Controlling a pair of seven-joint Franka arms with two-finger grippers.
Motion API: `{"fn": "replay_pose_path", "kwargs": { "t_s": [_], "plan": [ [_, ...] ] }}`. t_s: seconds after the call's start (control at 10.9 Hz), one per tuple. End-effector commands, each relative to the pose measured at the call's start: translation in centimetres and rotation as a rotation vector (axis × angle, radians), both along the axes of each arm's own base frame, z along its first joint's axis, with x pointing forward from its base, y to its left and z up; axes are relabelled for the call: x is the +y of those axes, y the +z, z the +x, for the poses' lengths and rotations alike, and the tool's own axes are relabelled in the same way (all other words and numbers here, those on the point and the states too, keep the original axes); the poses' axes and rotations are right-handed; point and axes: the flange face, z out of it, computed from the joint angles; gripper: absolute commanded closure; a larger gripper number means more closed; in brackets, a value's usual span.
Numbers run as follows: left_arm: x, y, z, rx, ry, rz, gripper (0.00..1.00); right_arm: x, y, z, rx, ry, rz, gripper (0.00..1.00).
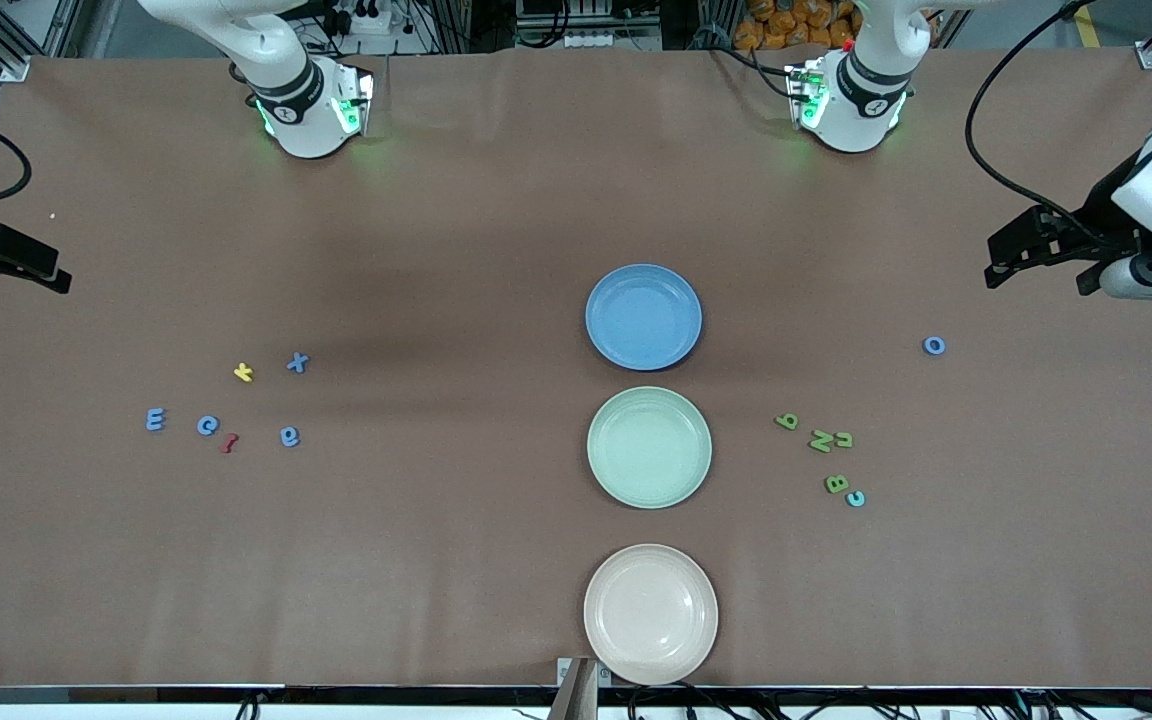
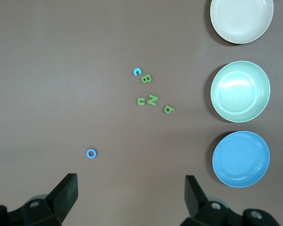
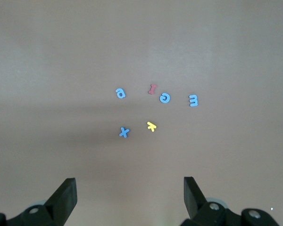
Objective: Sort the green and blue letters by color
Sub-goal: 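Move both grippers from rest toward their groups of foam letters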
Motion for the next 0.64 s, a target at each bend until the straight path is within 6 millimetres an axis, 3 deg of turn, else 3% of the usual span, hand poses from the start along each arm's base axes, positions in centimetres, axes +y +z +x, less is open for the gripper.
{"fn": "replay_pose_path", "kwargs": {
  "t_s": [0.0, 0.09, 0.28, 0.46, 0.55],
  "plan": [
    [-1.6, -1.4, 0.8, 0.022, -0.020, 0.010, 0.00, 0.1, 0.0, -0.1, -0.002, 0.012, -0.019, 0.00],
    [-1.5, -2.8, 1.3, 0.045, -0.018, 0.012, 0.00, 0.1, -0.1, 0.0, 0.000, 0.010, -0.019, 0.00],
    [-1.9, -2.8, 1.7, 0.027, -0.025, 0.008, 0.00, 0.1, -0.2, 0.0, 0.001, 0.007, -0.019, 0.00],
    [-0.6, -3.5, 1.8, 0.040, -0.022, 0.007, 0.00, 0.1, -0.2, 0.0, 0.001, 0.007, -0.019, 0.00],
    [0.0, -5.6, 1.9, 0.069, -0.013, 0.010, 0.00, 0.1, -0.2, 0.0, 0.001, 0.007, -0.019, 0.00]
  ]
}}
